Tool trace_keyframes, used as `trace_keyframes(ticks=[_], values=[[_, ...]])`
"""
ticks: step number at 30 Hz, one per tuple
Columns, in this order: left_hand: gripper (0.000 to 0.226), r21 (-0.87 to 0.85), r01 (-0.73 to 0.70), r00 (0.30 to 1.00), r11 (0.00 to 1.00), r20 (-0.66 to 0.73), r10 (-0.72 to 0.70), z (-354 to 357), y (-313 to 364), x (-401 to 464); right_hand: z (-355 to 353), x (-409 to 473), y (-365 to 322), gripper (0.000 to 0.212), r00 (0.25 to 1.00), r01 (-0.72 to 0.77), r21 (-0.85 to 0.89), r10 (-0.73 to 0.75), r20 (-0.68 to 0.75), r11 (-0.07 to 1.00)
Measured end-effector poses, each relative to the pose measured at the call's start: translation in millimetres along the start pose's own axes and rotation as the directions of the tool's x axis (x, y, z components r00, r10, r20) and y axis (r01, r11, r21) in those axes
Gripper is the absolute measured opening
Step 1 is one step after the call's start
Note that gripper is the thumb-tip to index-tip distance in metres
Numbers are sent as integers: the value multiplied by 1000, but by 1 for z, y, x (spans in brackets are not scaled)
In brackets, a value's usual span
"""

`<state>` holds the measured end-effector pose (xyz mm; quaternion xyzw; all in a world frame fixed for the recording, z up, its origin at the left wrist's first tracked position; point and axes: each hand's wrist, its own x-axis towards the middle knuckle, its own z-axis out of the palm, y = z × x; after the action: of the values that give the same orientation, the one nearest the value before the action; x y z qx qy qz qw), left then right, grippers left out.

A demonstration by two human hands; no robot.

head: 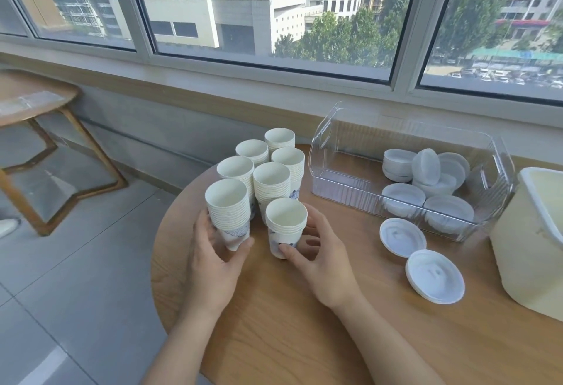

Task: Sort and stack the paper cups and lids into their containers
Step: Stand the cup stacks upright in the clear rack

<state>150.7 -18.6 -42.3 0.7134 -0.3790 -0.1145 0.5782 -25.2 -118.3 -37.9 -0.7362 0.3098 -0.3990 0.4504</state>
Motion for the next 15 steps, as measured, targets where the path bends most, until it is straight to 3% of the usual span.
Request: trace_keyframes(ticks=[3, 10, 15], values=[[72, 30, -21, 1000, 999, -17, 21, 1, 3, 2, -5, 1, -3, 69, 998, 24, 59, -21, -58, 998], [77, 134, -208, 976, 969, 94, 197, -2, 9, -20, -29, 18, -26, 77, 972, 120, 272, -57, -229, 955], [81, 190, -308, 947, 932, 156, 281, 4, 17, -24, -35, 23, -40, 78, 973, 146, 288, -85, -213, 946]])
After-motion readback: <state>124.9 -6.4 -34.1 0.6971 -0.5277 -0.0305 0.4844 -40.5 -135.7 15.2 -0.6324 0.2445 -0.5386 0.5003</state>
